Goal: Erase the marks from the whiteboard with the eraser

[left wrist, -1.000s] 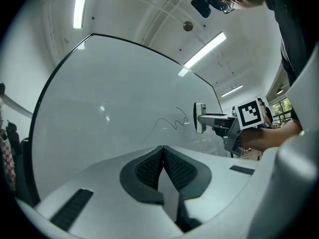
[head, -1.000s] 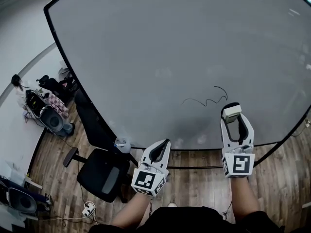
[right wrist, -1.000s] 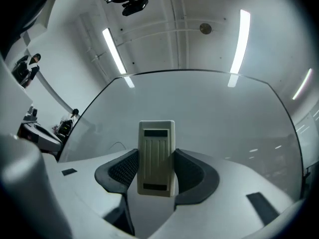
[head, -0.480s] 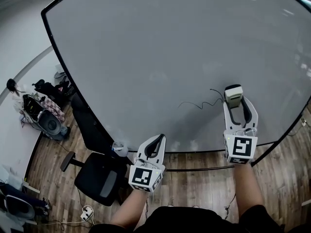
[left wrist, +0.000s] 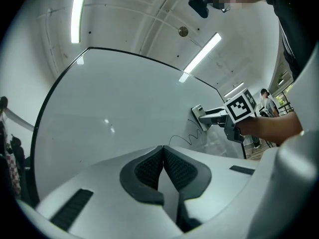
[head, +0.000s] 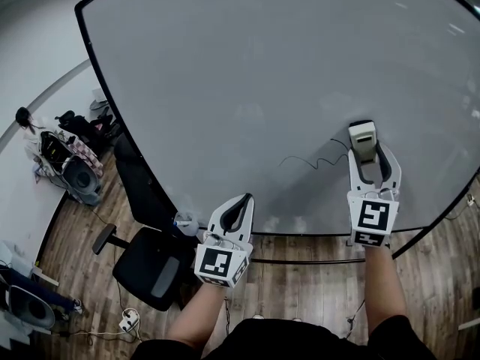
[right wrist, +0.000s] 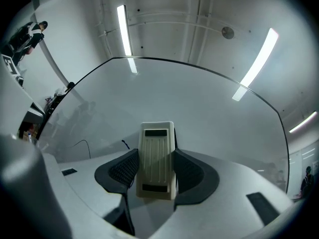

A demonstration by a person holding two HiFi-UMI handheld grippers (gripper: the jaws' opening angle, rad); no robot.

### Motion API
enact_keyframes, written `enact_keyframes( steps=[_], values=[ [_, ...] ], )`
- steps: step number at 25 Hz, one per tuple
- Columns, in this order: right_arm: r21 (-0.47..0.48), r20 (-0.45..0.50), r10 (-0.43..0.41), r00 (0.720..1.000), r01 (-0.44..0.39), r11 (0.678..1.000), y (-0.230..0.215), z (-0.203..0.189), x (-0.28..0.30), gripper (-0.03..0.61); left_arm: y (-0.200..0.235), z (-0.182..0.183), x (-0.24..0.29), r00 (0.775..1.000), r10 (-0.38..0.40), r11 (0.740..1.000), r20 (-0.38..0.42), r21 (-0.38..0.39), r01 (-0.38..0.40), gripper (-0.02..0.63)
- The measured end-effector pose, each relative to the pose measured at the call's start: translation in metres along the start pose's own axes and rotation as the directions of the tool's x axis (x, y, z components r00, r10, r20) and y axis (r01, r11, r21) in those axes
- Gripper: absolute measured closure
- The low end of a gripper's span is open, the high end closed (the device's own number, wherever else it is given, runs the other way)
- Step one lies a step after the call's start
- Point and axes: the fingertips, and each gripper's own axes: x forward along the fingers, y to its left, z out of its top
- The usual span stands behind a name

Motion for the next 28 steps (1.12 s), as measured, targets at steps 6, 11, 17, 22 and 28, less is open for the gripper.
enact_keyframes(
  steps=[6,11,17,22,28],
  values=[
    [-0.024,-0.018,0.007,1.000,-0.007,1.000,0.001,0.001,0.000,0.333,-0.003,-0.006,0.001,1.000,0.013,1.000,-0.008,-0.024,-0.013,0.594],
    [-0.051,-0.033,0.026,0.999,-0.027,0.998,0.016,-0.001,0.003,0.333,-0.001,-0.011,0.001,1.000,0.019,0.999,-0.012,-0.033,-0.019,0.594],
    [-0.030,-0.044,0.036,0.998,-0.037,0.999,0.029,-0.002,0.002,0.333,0.005,-0.009,-0.006,0.999,0.040,0.999,-0.004,-0.036,-0.040,0.595],
    [-0.028,-0.048,0.056,0.997,-0.058,0.998,0.040,-0.001,0.003,0.333,0.017,-0.009,-0.011,0.998,0.063,0.997,-0.002,-0.037,-0.063,0.594],
    [-0.008,-0.053,0.095,0.994,-0.096,0.995,0.057,-0.003,0.005,0.333,0.015,-0.014,-0.011,0.998,0.063,0.997,-0.013,-0.037,-0.064,0.595]
  ],
)
